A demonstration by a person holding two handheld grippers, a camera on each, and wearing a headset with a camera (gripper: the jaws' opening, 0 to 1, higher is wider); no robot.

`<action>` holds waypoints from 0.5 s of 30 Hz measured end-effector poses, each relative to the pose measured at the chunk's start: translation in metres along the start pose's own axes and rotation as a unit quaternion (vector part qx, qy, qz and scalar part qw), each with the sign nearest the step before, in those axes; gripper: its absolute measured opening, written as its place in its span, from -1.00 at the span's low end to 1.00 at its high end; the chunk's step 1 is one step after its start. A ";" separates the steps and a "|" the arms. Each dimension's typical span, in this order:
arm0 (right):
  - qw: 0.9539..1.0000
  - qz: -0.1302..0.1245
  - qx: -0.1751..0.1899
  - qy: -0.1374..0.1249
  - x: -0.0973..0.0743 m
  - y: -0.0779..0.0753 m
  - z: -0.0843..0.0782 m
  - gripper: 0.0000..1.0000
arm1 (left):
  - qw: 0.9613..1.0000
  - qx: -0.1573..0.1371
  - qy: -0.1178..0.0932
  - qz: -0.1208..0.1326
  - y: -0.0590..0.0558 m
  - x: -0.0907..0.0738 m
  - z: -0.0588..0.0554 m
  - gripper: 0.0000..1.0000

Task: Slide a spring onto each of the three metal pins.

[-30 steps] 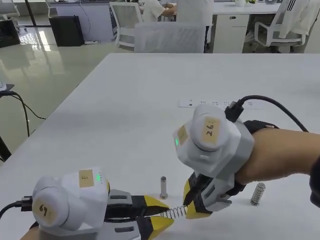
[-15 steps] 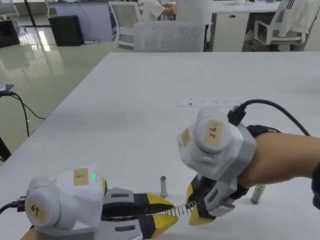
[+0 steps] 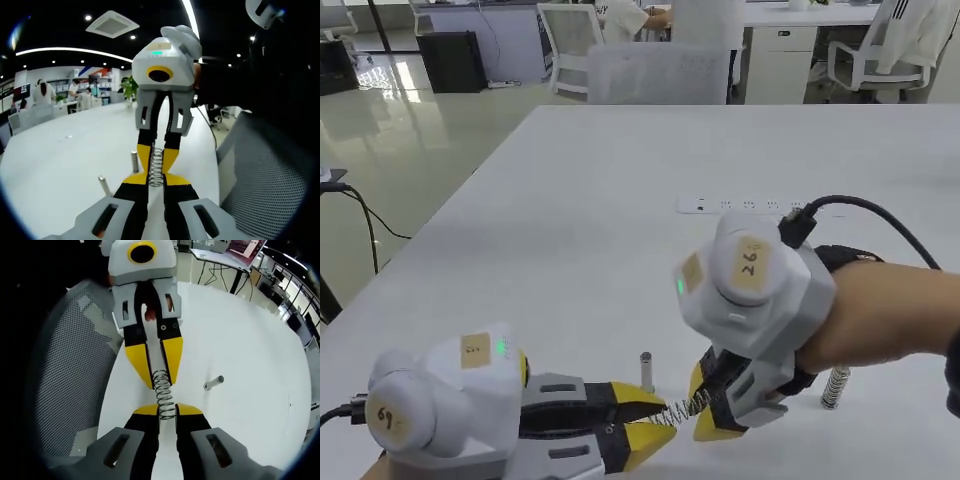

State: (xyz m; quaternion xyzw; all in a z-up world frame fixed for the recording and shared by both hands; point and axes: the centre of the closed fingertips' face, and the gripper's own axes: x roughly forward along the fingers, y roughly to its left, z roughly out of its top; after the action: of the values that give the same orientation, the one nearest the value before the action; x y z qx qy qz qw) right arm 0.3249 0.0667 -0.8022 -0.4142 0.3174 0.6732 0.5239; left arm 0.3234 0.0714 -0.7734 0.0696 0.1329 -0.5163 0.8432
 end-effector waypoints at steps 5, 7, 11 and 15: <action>1.000 0.005 0.006 -0.025 -0.007 0.003 0.011 -0.83 | 1.000 0.003 0.004 -0.001 0.000 0.000 -0.001 -0.95; 1.000 0.003 0.004 -0.026 -0.007 0.003 0.013 -0.83 | 1.000 0.003 0.003 -0.001 -0.001 0.000 0.000 -0.95; 0.999 0.005 -0.003 -0.033 -0.010 0.006 0.021 -0.90 | 1.000 0.005 0.007 -0.003 -0.002 0.001 -0.002 -0.95; 0.999 -0.004 -0.005 -0.040 -0.015 0.002 0.028 -0.95 | 1.000 0.006 0.008 -0.010 -0.005 0.001 -0.003 -0.94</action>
State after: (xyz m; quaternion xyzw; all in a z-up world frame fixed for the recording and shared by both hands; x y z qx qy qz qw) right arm 0.3181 0.0837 -0.7757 -0.3904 0.2912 0.6891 0.5366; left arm 0.3193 0.0690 -0.7761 0.0775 0.1376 -0.5250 0.8363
